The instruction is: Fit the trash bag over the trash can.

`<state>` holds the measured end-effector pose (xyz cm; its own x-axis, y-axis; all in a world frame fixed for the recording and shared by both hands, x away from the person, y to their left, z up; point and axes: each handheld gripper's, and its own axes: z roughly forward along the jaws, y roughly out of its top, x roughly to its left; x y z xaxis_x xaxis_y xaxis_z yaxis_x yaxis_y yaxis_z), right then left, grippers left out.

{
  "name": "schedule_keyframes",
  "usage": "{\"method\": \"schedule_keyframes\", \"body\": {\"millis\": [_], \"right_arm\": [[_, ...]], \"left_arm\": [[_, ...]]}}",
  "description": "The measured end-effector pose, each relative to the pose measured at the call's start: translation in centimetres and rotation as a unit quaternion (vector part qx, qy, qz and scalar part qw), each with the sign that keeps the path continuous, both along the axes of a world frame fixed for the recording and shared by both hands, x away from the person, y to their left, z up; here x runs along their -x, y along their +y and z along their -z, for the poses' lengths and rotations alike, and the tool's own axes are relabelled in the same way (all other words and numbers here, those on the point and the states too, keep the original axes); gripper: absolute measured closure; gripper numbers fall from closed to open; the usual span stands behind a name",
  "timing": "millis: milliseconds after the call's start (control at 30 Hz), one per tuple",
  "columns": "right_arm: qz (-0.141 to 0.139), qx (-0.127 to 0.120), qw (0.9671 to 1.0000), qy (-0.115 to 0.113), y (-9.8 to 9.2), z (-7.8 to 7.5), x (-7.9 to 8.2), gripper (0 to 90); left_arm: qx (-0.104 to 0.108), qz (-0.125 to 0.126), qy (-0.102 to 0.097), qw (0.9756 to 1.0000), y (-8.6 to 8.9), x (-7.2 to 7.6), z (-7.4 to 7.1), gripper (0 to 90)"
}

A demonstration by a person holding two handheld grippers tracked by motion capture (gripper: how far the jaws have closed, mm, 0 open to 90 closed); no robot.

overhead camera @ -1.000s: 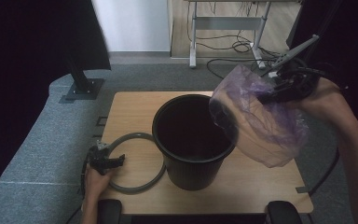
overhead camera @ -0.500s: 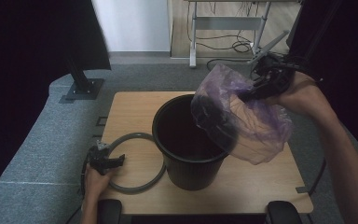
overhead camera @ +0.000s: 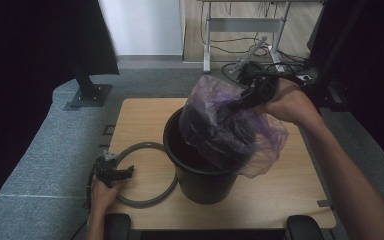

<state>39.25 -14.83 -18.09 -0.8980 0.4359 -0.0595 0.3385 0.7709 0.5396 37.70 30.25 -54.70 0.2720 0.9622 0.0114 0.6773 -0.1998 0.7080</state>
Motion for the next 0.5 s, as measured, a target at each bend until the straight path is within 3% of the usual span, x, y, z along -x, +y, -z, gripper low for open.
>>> {"method": "schedule_keyframes", "body": {"millis": [500], "right_arm": [[-0.058, 0.005, 0.9982, 0.01, 6.3, 1.1, -0.3, 79.5]], "left_arm": [[0.0, 0.001, 0.001, 1.0, 0.0, 0.0, 0.0, 8.7]]}}
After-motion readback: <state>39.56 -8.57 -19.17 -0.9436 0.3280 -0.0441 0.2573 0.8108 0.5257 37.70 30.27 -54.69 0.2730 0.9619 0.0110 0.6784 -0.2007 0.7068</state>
